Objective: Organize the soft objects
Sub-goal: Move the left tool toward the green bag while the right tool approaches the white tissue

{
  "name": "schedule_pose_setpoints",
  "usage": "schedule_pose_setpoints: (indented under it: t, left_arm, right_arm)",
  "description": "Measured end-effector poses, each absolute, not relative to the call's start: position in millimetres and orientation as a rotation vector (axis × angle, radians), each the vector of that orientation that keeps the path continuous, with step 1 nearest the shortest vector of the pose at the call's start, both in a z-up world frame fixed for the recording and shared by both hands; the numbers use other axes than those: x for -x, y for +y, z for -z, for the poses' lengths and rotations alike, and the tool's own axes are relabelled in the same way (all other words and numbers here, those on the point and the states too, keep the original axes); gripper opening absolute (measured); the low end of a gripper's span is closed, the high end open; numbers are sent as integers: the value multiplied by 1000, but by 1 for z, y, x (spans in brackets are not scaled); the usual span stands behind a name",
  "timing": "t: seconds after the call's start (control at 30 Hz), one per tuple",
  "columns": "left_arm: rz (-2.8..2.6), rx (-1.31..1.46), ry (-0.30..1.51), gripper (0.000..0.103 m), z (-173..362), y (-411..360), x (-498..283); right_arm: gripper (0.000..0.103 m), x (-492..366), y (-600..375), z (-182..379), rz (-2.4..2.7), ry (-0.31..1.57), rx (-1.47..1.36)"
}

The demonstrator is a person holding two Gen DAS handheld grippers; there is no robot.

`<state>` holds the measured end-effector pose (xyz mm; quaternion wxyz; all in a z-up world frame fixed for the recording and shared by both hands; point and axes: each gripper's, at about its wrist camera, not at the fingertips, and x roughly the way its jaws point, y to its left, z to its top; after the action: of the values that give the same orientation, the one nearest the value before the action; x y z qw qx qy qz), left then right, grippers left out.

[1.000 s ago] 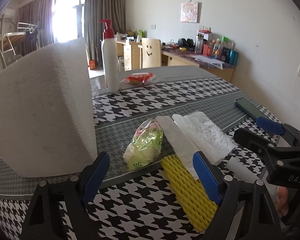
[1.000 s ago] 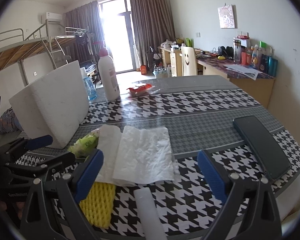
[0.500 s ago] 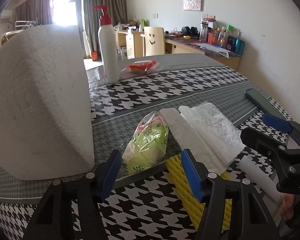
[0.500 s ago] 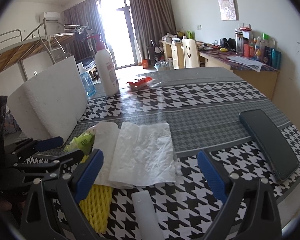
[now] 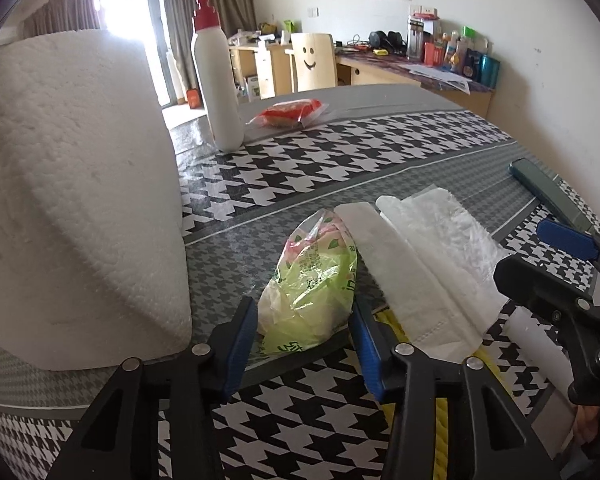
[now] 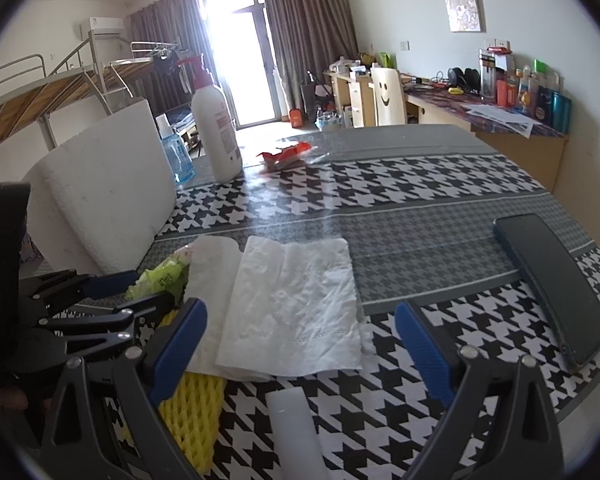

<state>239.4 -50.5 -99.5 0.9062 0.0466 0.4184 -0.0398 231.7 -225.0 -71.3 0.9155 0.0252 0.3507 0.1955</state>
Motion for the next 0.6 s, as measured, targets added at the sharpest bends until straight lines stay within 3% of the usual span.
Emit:
schedule_pose_setpoints:
  t: [0.13,0.37,0.6]
  left_arm:
    - [86,-83,889,41,103,-48,-244]
    - [83,-78,884,35,102,-46,-244]
    - [101,-53,878,31,101,-42,-243]
  right_arm:
    - [97,-236,-225,73,-409,739,-59]
    - [81,-245,-216,84,-411,809,-25]
    - [76,-247,-212,91,-395,852,10]
